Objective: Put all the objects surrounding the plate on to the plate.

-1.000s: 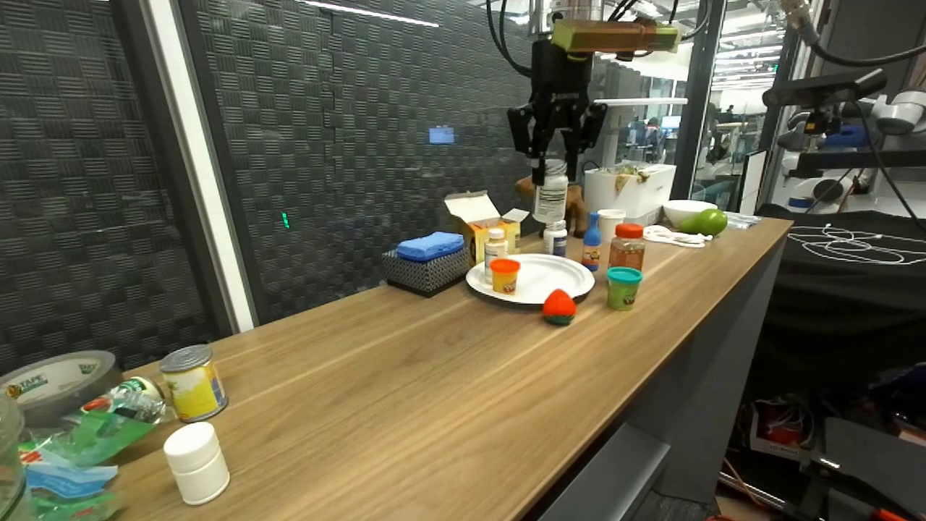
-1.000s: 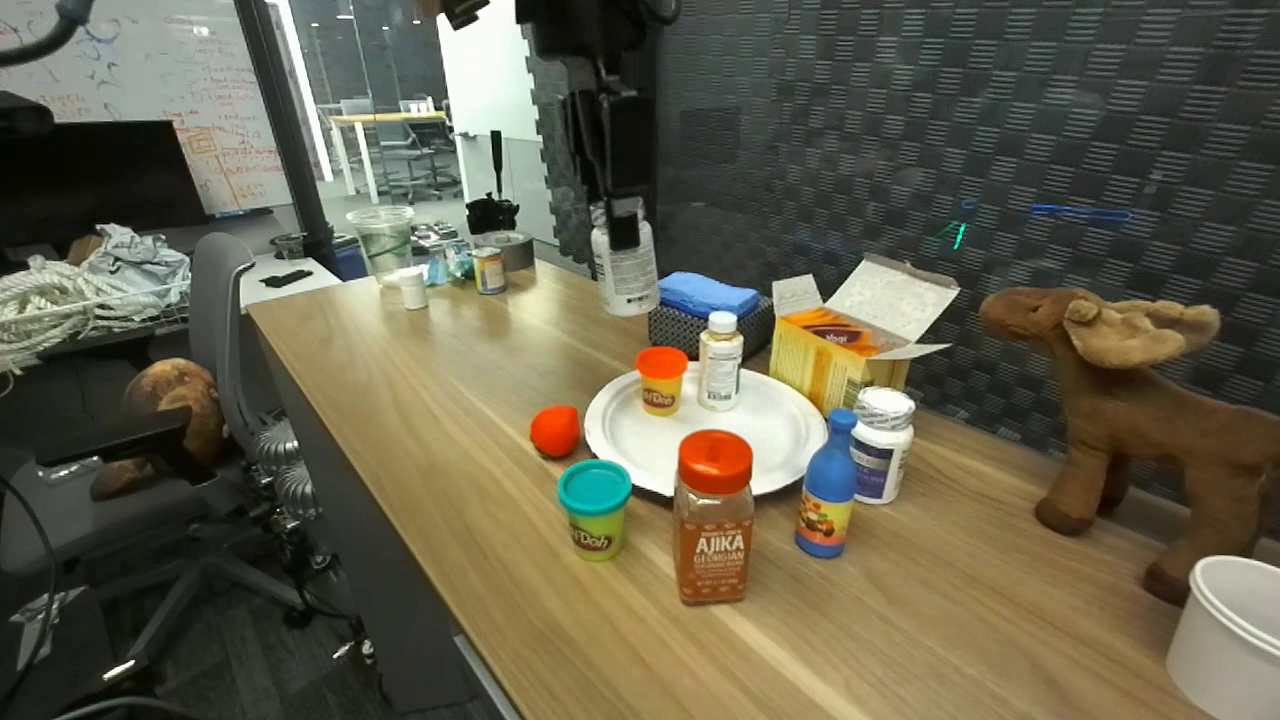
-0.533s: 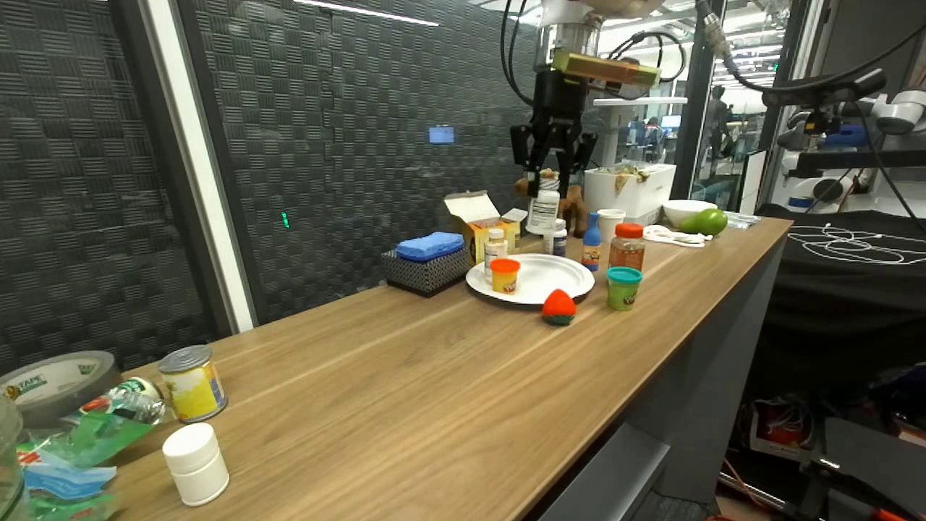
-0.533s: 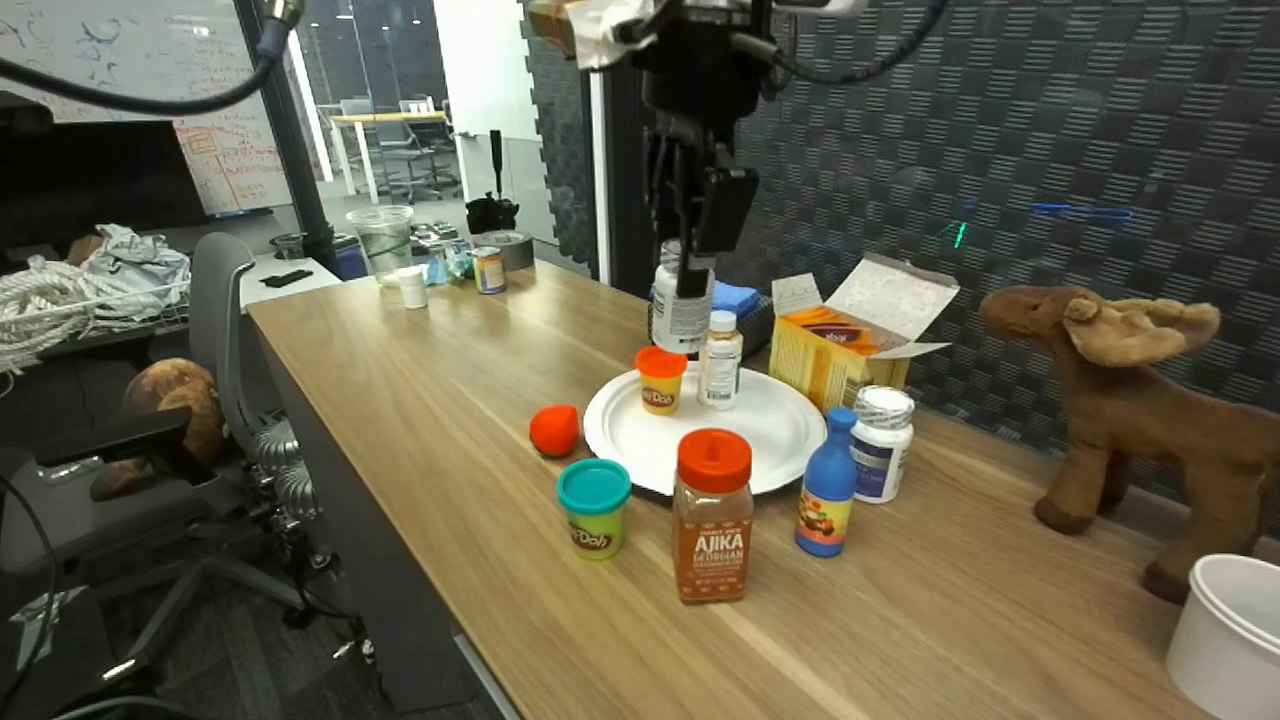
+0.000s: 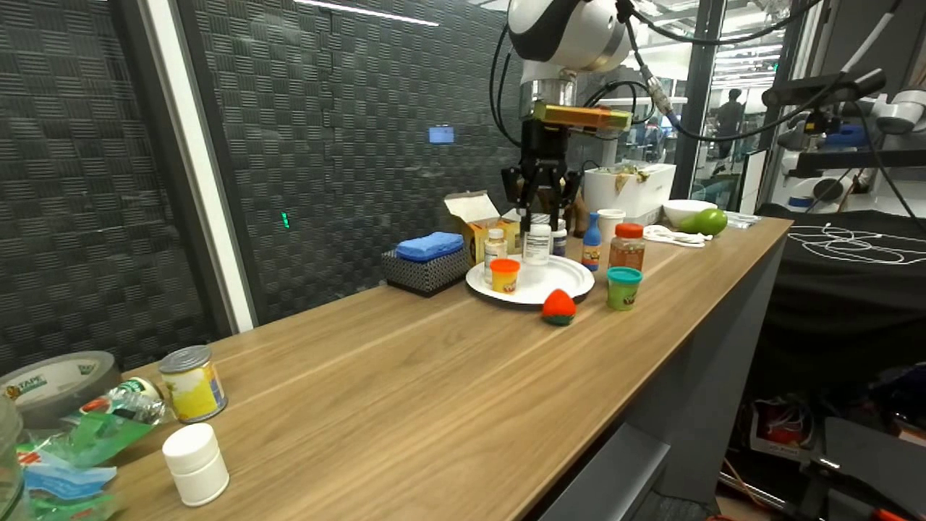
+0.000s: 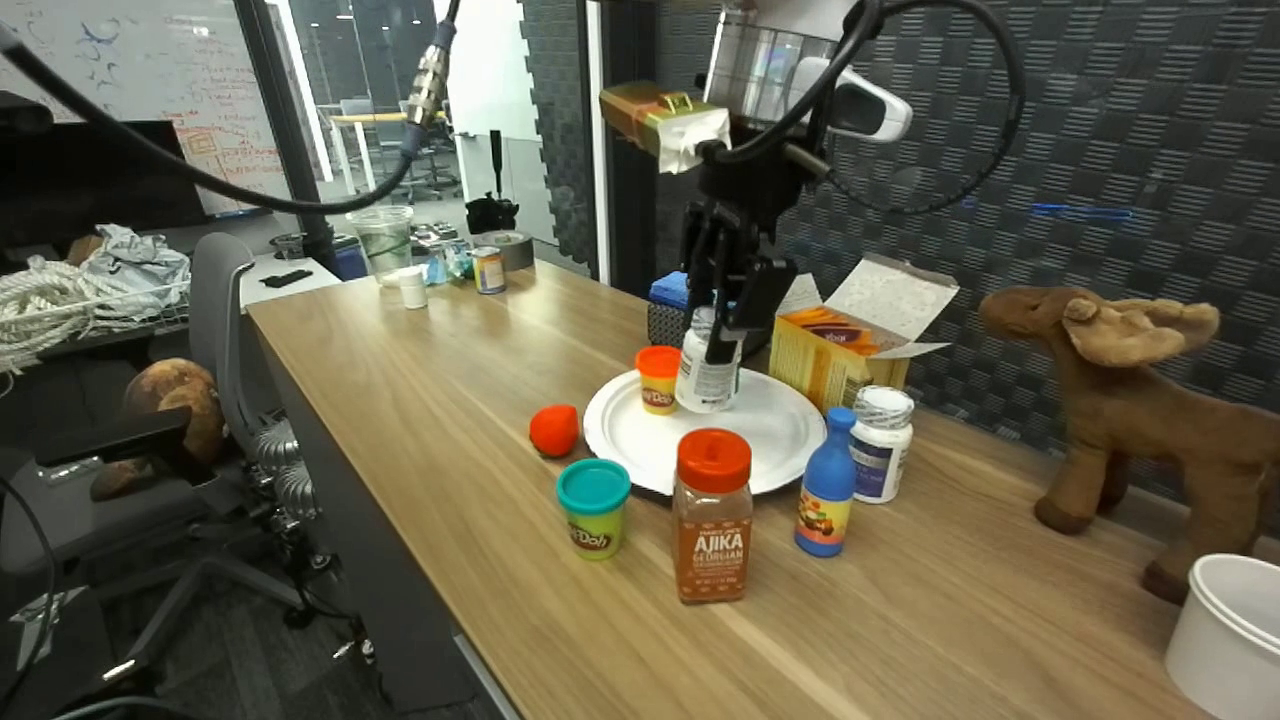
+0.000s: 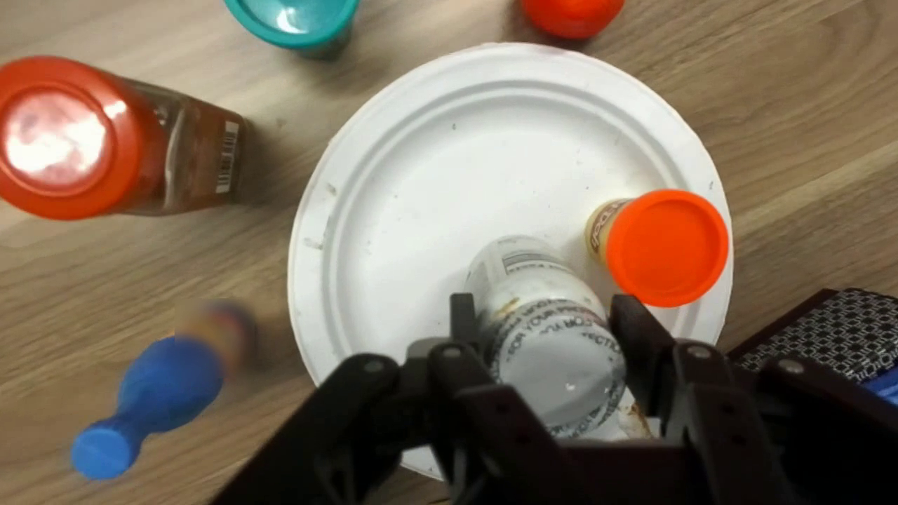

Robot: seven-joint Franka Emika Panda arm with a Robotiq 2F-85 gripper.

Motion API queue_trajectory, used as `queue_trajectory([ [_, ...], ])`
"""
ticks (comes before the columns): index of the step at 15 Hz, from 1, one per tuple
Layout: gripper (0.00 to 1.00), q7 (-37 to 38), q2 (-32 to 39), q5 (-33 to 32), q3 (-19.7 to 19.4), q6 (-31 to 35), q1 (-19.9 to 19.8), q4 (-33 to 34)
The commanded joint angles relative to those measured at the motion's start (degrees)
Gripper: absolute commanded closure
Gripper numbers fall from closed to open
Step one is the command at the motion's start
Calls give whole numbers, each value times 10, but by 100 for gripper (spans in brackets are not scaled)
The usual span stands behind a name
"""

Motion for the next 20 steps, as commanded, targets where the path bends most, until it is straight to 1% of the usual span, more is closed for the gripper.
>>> queue_trajectory([
  [1,74,12,42,-7,-7,-23,3,73],
  [5,74,17,73,-26,-11,-22,4,117],
  [8,74,15,93,-21,-10,-23,-1,141],
  [18,74,9,142,-9,-4,-36,-7,190],
  [19,24,6,142,-8,-3,-38,-8,193],
  [20,23,6,142,-8,-2,-38,-7,195],
])
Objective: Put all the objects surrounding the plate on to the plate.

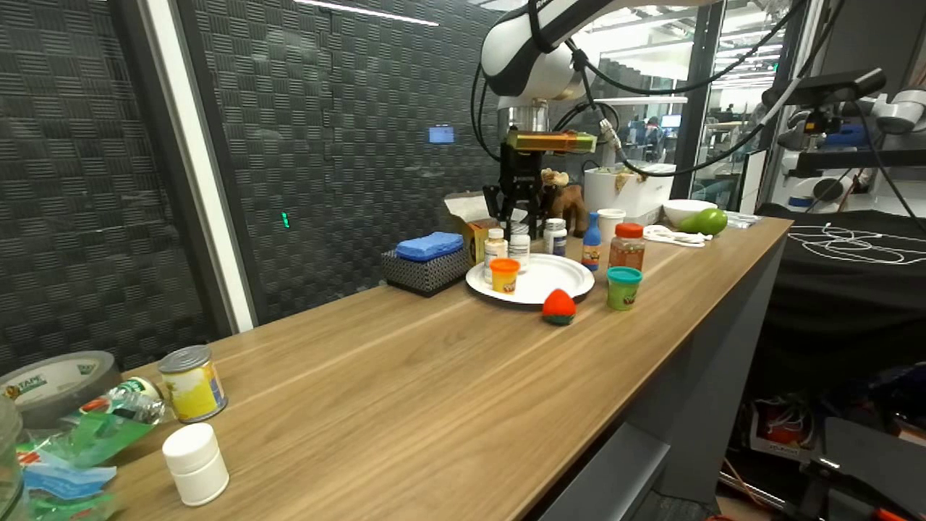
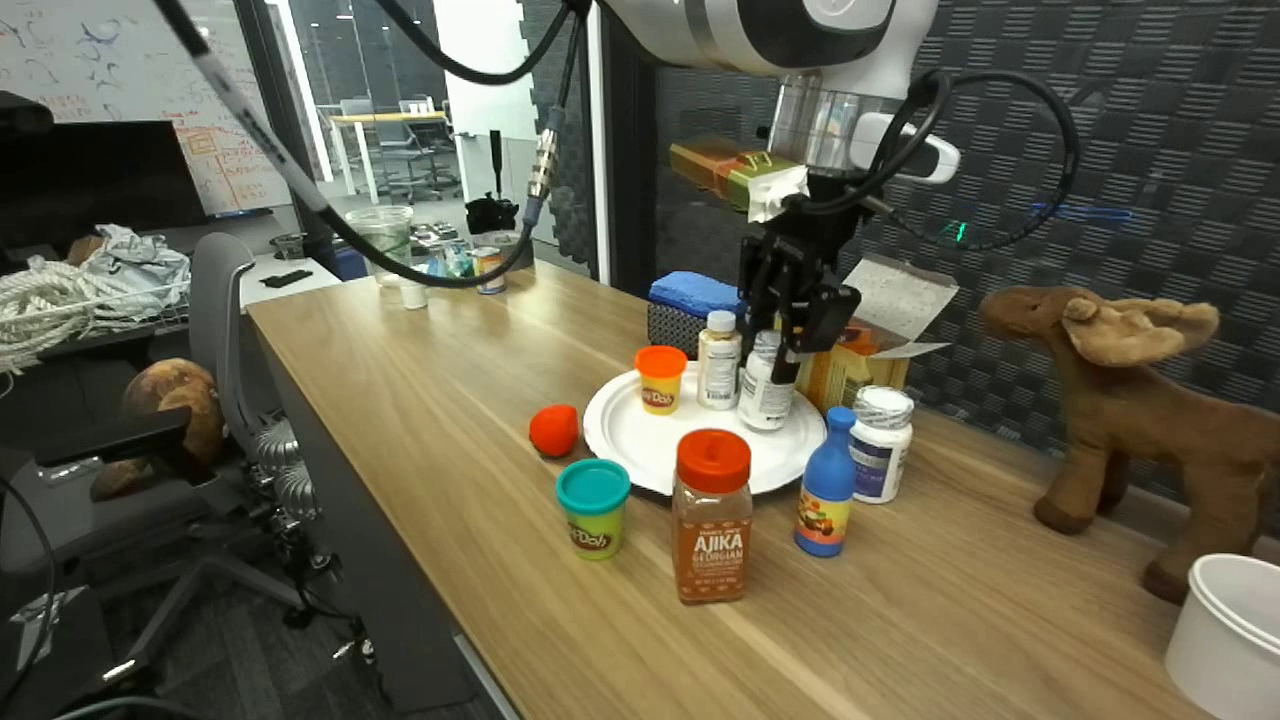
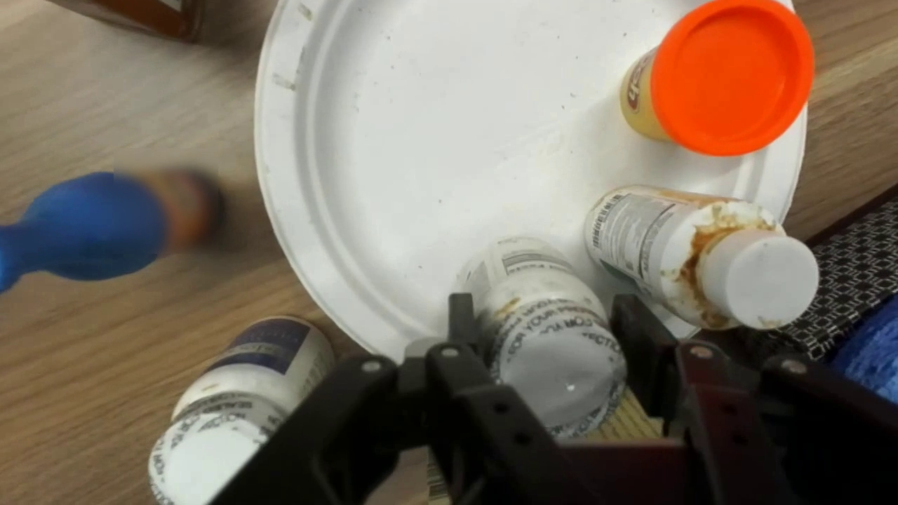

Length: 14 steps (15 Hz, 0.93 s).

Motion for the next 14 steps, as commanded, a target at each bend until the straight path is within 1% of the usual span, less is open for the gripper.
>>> queue_trajectory([
  [1,17,1,9,7,4,-21,-4,37],
  [3,3,4,0,3,2,-16,-2,34],
  [4,0,5,-4,2,2,-14,-2,34],
  [9,0,15,-42,-17,-13,3,3,9],
  [14,0,26,-64,-54,-34,-1,0,-4],
])
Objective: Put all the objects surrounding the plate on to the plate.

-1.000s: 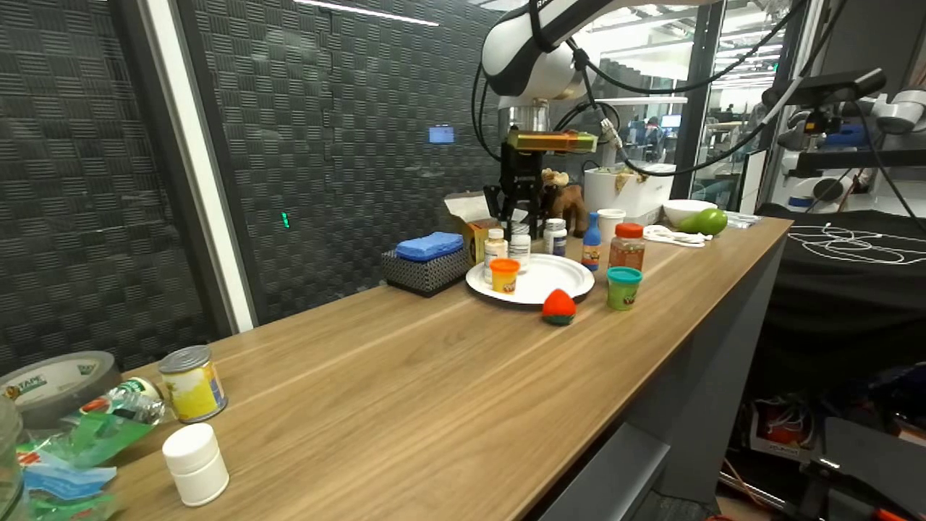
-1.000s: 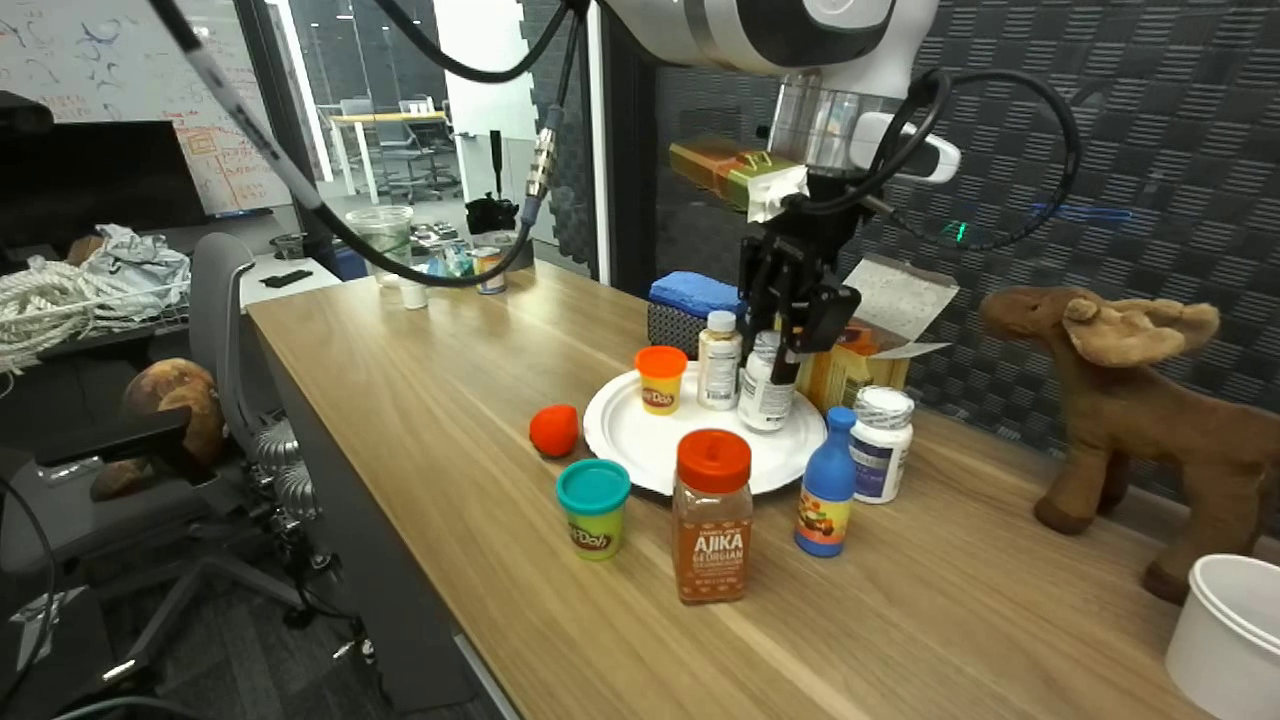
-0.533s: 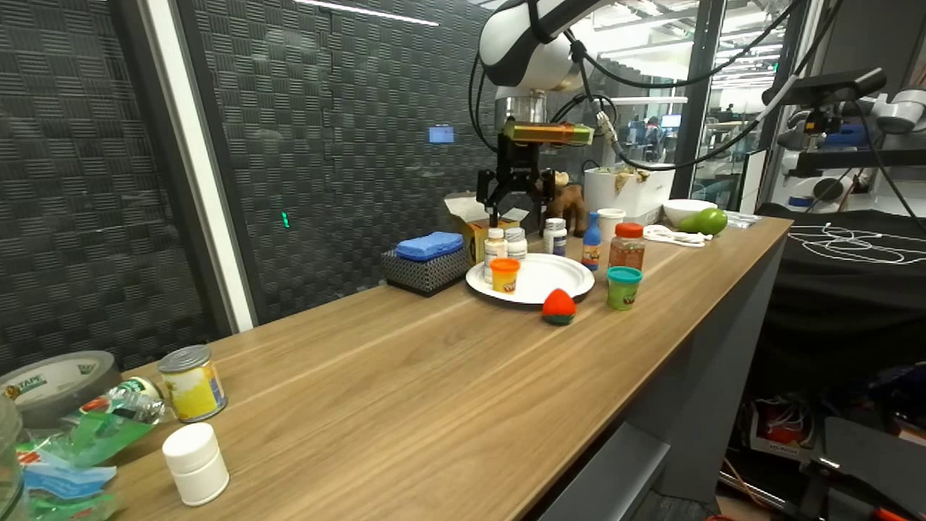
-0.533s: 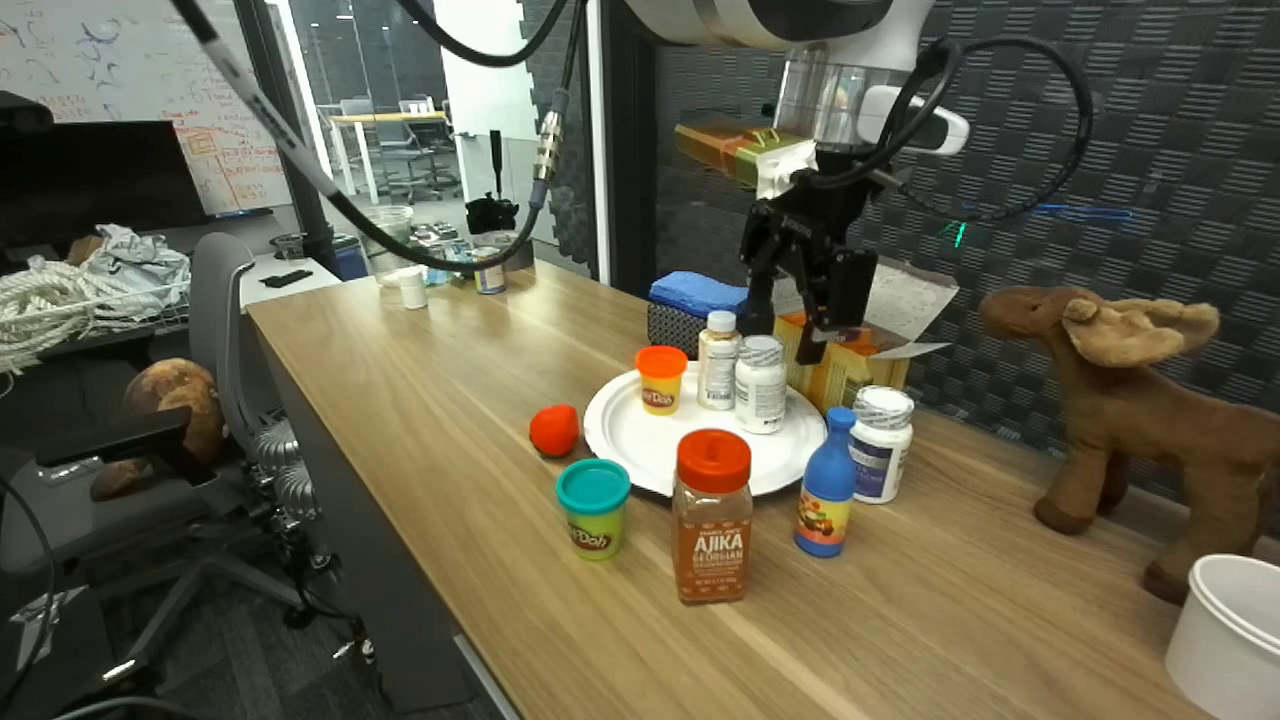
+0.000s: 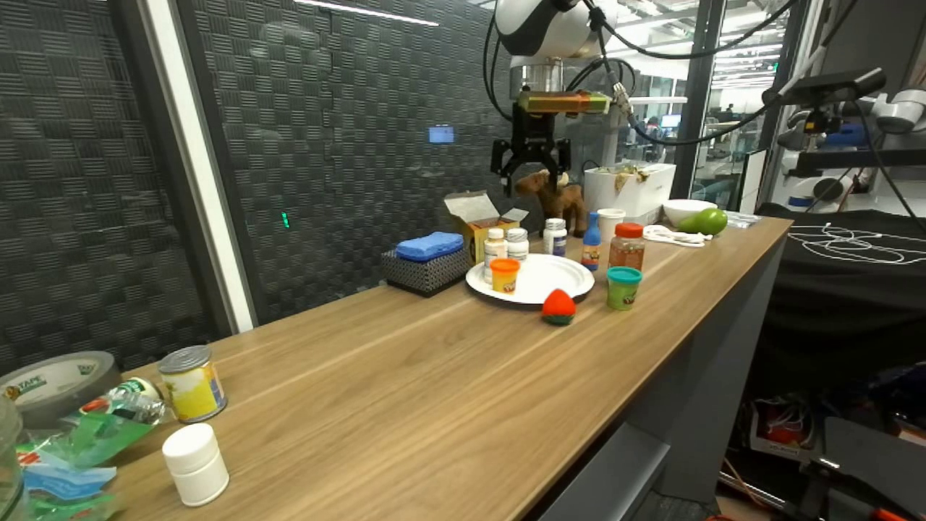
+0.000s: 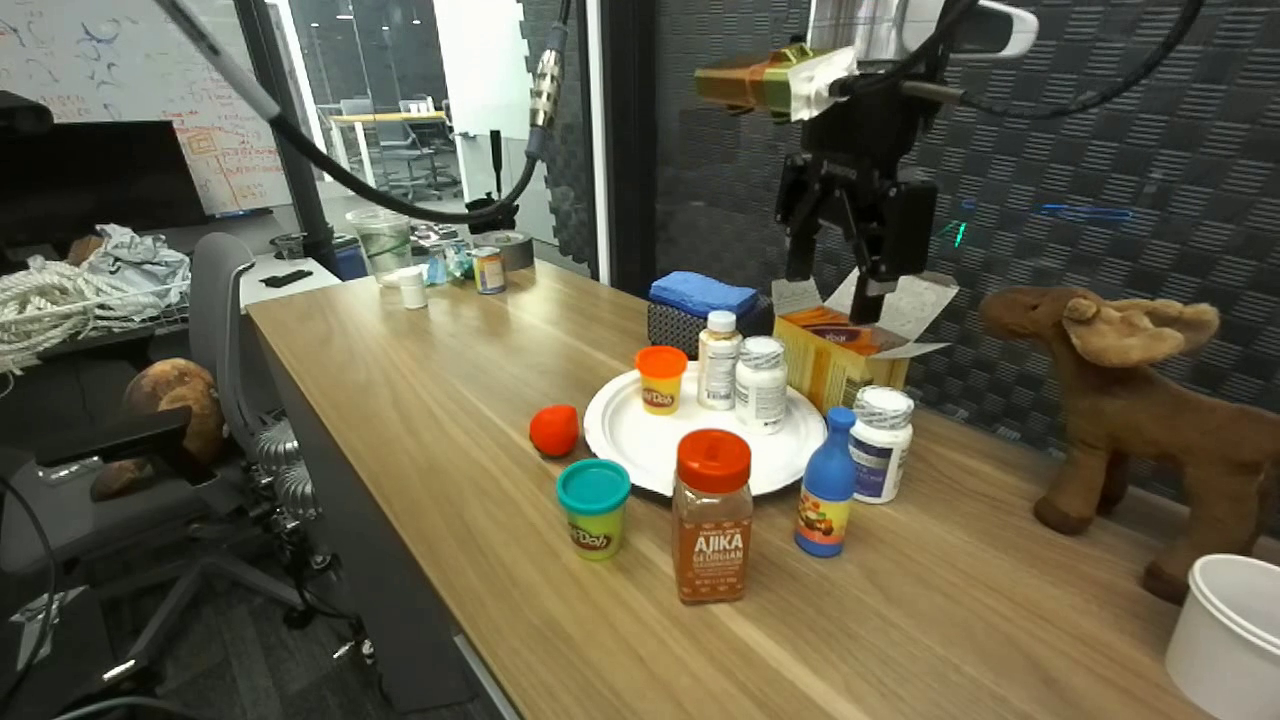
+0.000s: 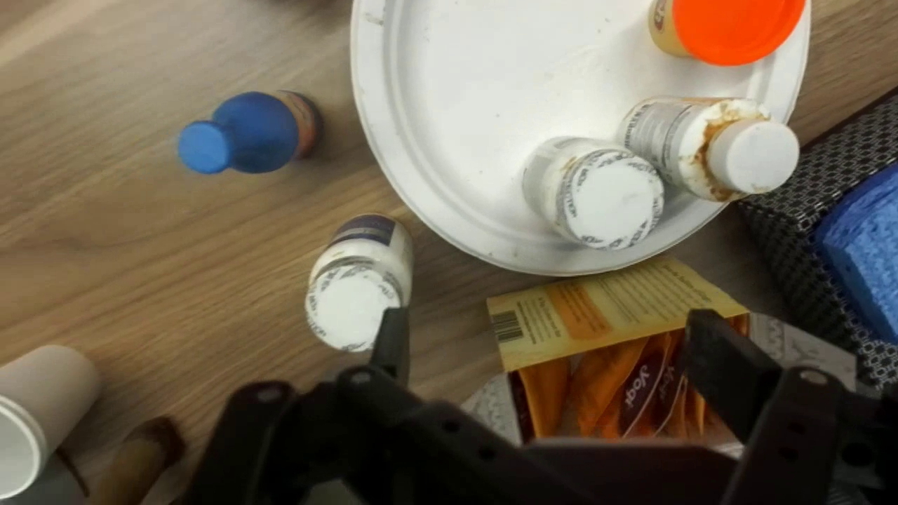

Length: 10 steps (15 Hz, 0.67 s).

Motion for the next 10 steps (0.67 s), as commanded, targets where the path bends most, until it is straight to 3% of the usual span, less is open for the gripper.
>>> queue_trajectory([
  [1,0,9,-22,-26,-13,-1,-3,-18],
  [10,0,-28,8,-20,-11,-11,-36,-12],
])
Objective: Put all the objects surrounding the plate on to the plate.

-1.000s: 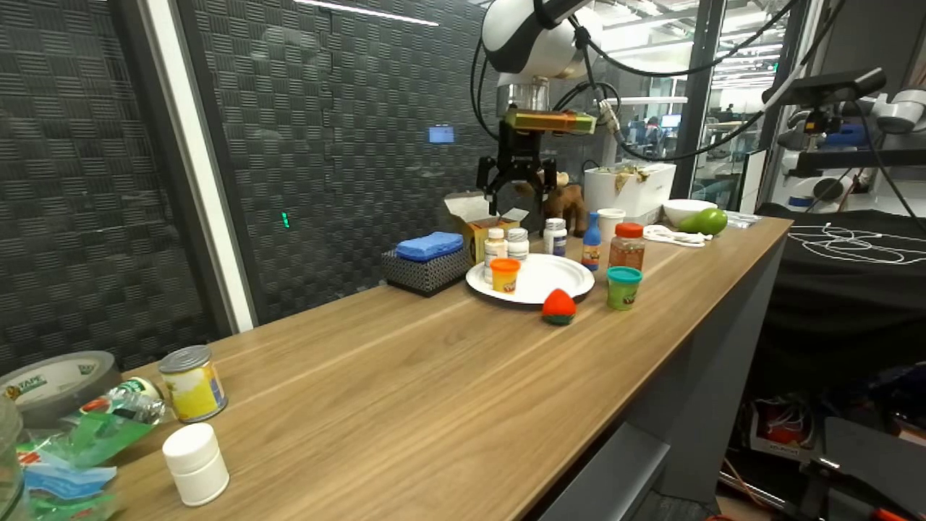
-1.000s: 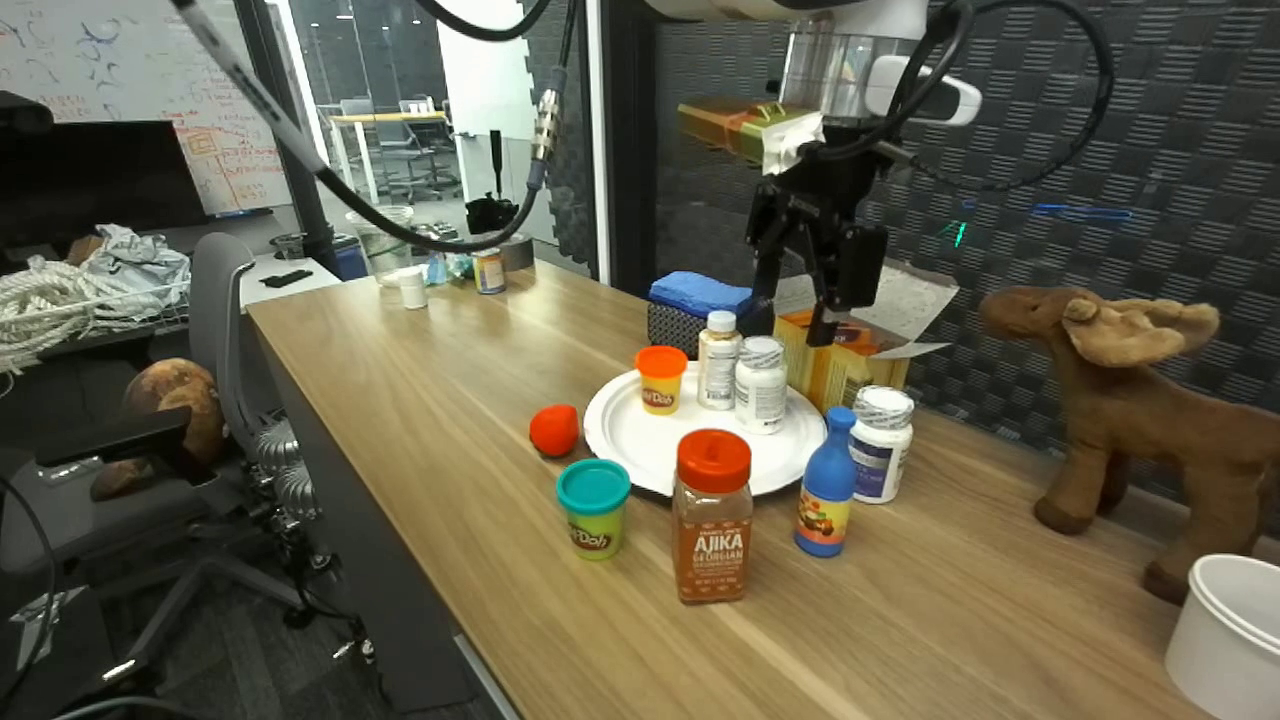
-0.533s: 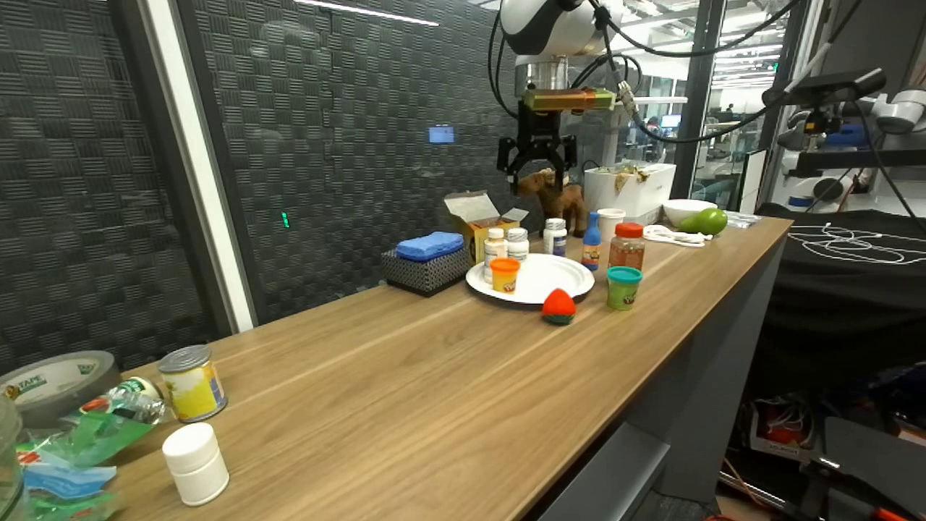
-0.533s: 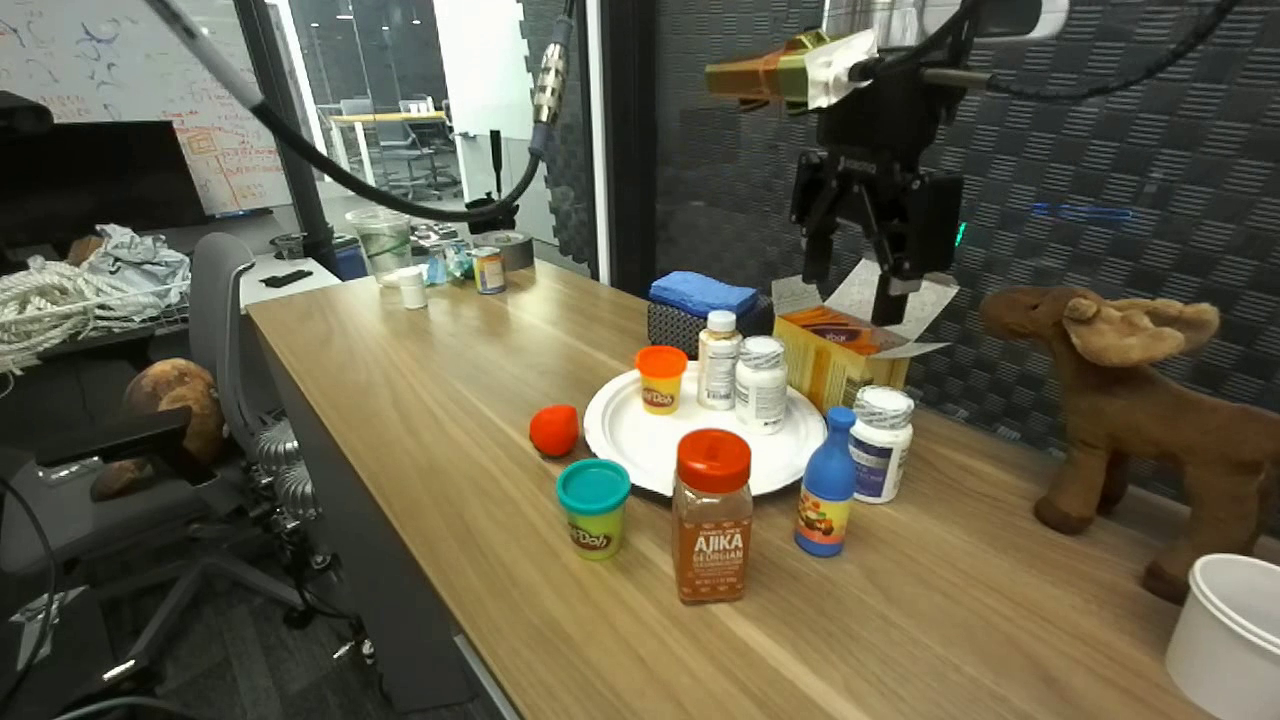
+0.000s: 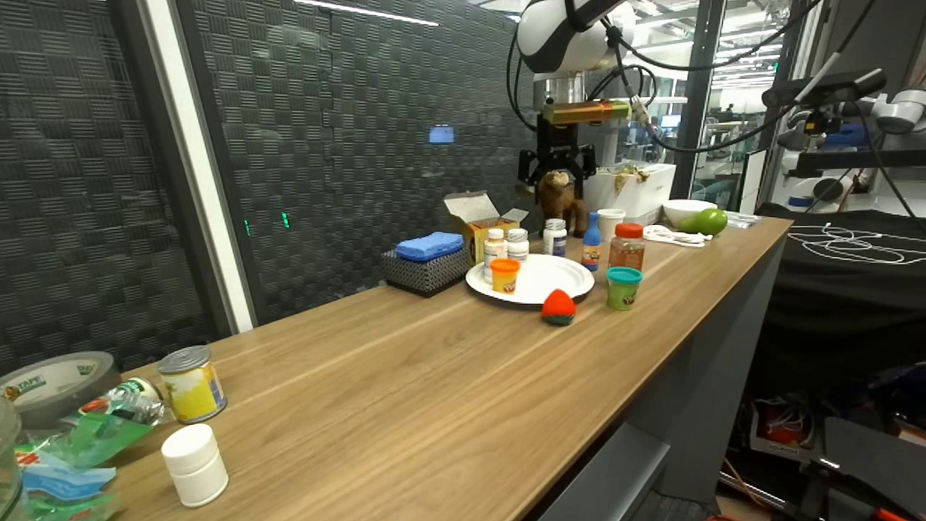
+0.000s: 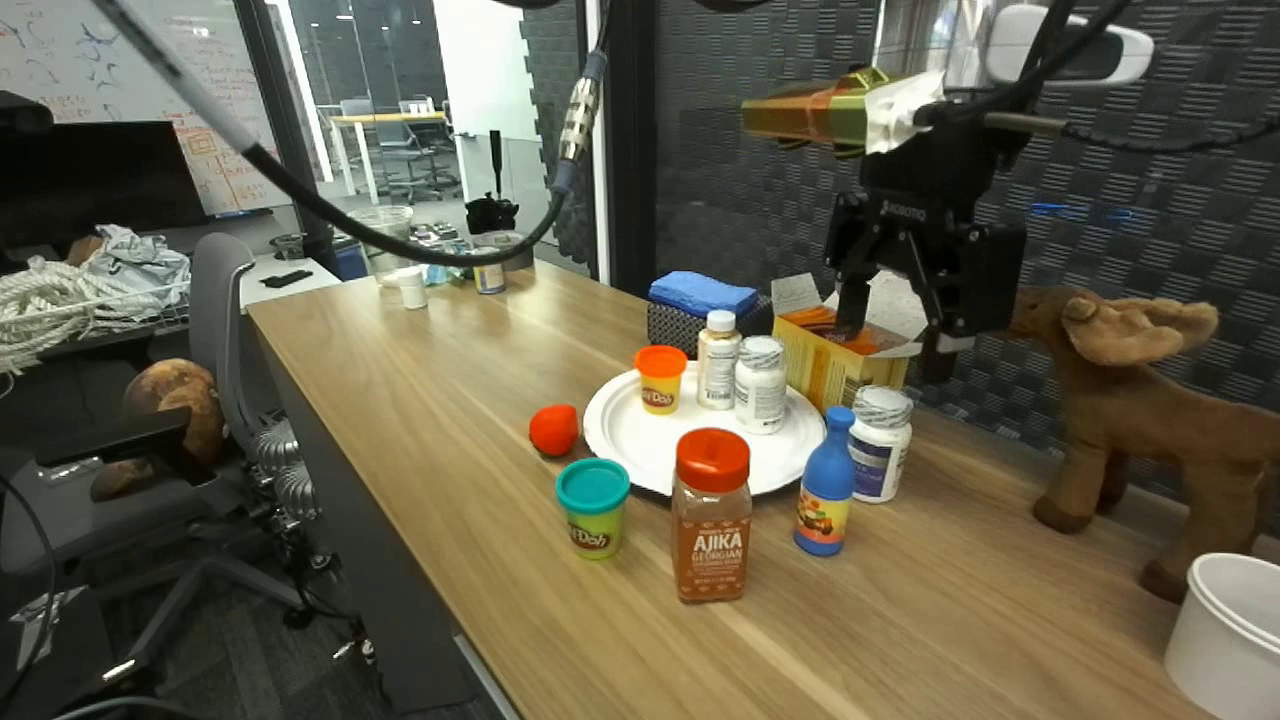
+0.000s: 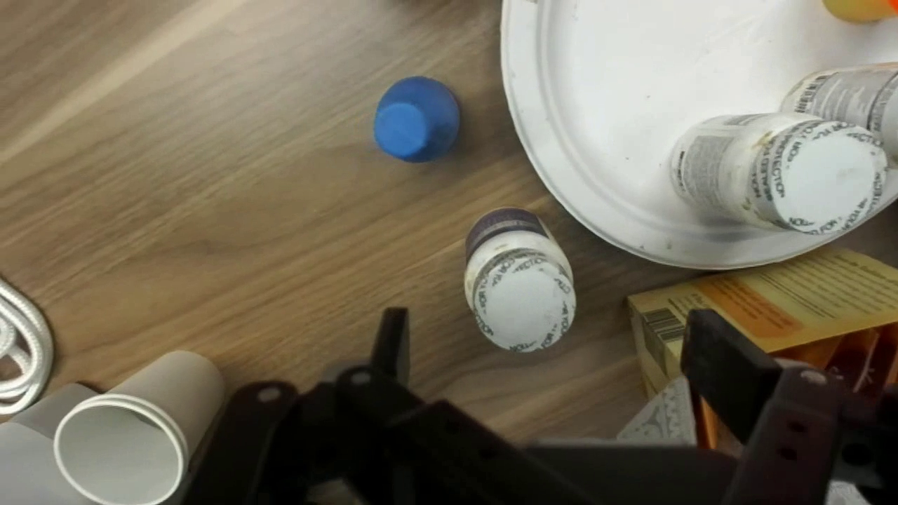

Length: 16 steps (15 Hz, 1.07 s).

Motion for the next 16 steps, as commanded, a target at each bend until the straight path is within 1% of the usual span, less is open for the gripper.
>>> queue_trajectory([
  [1,0,-18,2,6,7,-7,-12,-5],
  [7,0,-38,25,25,13,-2,-29,7],
  [14,0,-66,55,39,28,-7,-33,39],
  [15,11,-67,59,39,29,-8,-32,43],
  [16,27,-70,63,39,31,-9,-31,47],
])
